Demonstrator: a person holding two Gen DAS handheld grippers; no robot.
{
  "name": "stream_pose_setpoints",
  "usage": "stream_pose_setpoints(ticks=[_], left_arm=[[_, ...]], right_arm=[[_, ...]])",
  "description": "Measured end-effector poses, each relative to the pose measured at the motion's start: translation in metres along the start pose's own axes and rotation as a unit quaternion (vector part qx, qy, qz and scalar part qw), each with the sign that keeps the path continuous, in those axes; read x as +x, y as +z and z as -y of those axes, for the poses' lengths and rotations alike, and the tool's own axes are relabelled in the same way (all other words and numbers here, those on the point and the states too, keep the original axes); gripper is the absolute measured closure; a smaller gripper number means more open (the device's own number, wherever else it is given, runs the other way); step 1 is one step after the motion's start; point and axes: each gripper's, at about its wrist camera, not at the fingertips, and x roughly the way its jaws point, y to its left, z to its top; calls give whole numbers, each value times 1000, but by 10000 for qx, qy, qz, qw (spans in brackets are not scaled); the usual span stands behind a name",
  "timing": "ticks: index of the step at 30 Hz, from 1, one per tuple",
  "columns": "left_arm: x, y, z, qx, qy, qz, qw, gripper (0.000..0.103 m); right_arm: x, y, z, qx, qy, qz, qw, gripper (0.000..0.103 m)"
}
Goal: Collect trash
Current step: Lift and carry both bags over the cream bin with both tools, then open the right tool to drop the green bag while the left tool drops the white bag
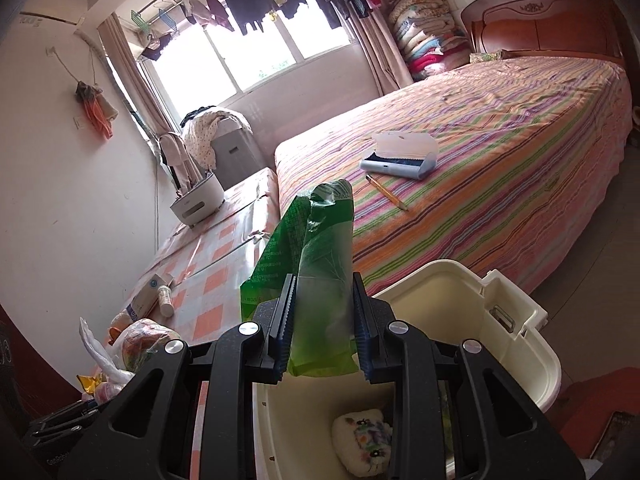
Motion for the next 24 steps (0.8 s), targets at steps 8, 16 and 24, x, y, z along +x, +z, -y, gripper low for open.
stream_pose_setpoints(ticks=[8, 16, 24], left_arm=[[7, 2, 18, 149, -63, -55, 9999, 61], [11, 2, 30, 289, -64, -16, 9996, 61], [12, 6, 33, 396, -5, 40, 9992, 63]], right_arm=[[-5, 0, 14, -147, -665, 145, 9976, 76], [-2, 2, 30, 193, -577, -1, 9981, 68], [-8, 4, 33, 317, -473, 146, 9983, 68]])
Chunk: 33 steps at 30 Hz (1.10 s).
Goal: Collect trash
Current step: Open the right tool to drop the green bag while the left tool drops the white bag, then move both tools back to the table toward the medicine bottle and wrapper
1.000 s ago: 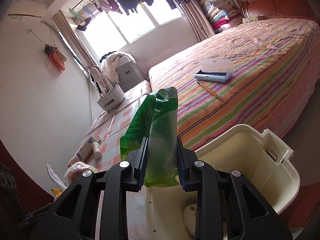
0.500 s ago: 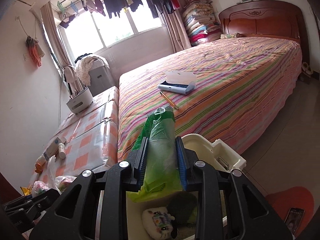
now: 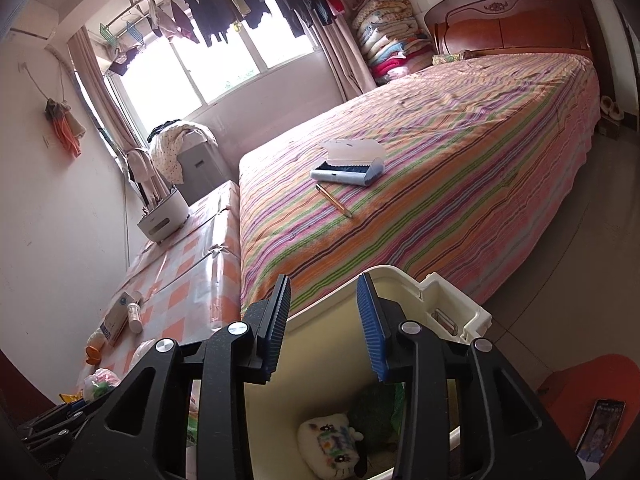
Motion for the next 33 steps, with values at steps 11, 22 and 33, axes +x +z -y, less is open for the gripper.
stream_pose_setpoints(ticks=[11, 22, 33], left_arm=[[6, 8, 18, 172, -134, 1, 9998, 63], [27, 14, 39, 134, -503, -281, 9983, 60], [20, 10, 34, -84, -263, -170, 9995, 26]], right_arm=[[-7, 5, 8, 198, -8, 217, 9996, 68], [-16, 9, 22, 545, -9, 503, 9972, 59], [-18, 8, 30, 850, 95, 572, 9947, 36]])
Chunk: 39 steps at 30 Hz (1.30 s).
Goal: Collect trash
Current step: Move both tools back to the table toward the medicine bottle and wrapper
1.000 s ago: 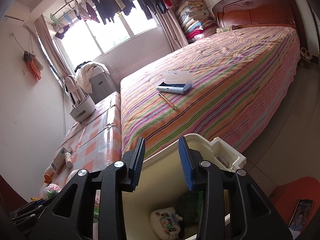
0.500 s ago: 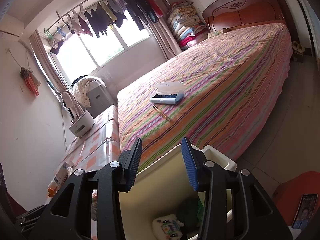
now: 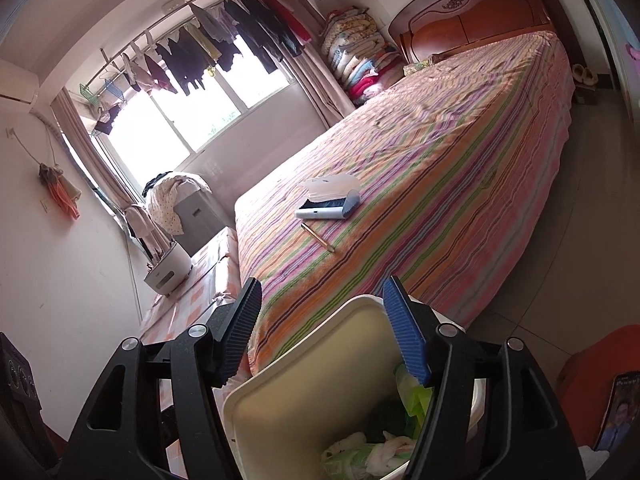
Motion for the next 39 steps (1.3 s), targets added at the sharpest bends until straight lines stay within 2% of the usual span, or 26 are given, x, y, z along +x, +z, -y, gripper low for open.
stream_pose_setpoints(ticks=[6, 10, 16, 24, 39], left_arm=[[-11, -5, -9, -94, 116, 39, 9999, 26], [-20, -11, -17, -94, 258, 68, 9996, 26], [-28, -22, -38, -328, 407, -53, 9986, 26], [-51, -35, -77, -836, 686, 45, 9941, 26], [-97, -64, -151, -1702, 1212, 304, 9775, 26]], right_arm=[[1, -1, -2, 62, 120, -26, 9999, 24], [3, -4, -5, 32, 223, -109, 9997, 20], [5, -11, -17, -103, 395, -235, 9989, 17], [9, -26, -40, -360, 648, -456, 9962, 16], [22, -59, -81, -789, 853, -866, 9895, 16]])
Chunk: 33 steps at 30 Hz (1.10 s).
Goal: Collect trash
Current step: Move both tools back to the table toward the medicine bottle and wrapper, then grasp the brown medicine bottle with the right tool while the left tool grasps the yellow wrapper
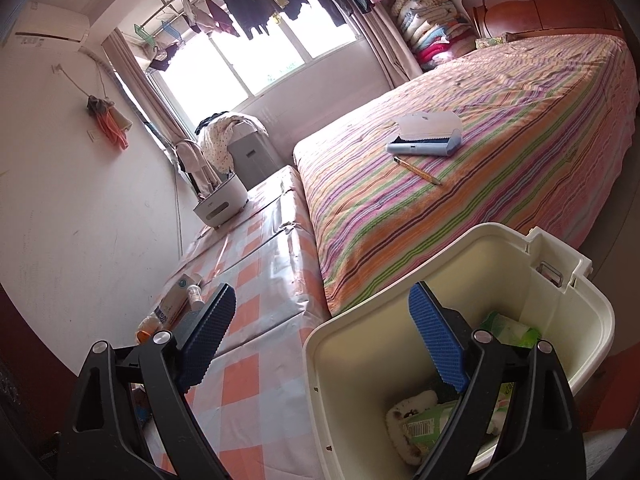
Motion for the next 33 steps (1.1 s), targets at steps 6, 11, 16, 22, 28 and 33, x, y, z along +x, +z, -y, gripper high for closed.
stream_pose_setpoints(ticks=[6, 11, 16, 22, 28, 33], left_arm=[[-14, -1, -39, -383, 268, 110, 9988, 26], [-27, -2, -73, -727, 497, 222, 9959, 26], [-34, -1, -103, -1035, 679, 276, 9919, 26], [-38, 7, -136, -1439, 701, 360, 9864, 26], [-37, 22, -166, -1822, 707, 507, 9794, 26], [-25, 39, -191, -1991, 683, 541, 9761, 26]], right_arm=[[11, -11, -21, -226, 144, -143, 9995, 16], [21, -21, -39, -392, 368, -323, 9980, 16], [31, -33, -63, -657, 573, -574, 9945, 16], [45, -48, -92, -953, 698, -1006, 9879, 16], [51, -63, -127, -1270, 867, -1394, 9782, 16], [59, -80, -154, -1295, 1014, -1899, 9679, 16]])
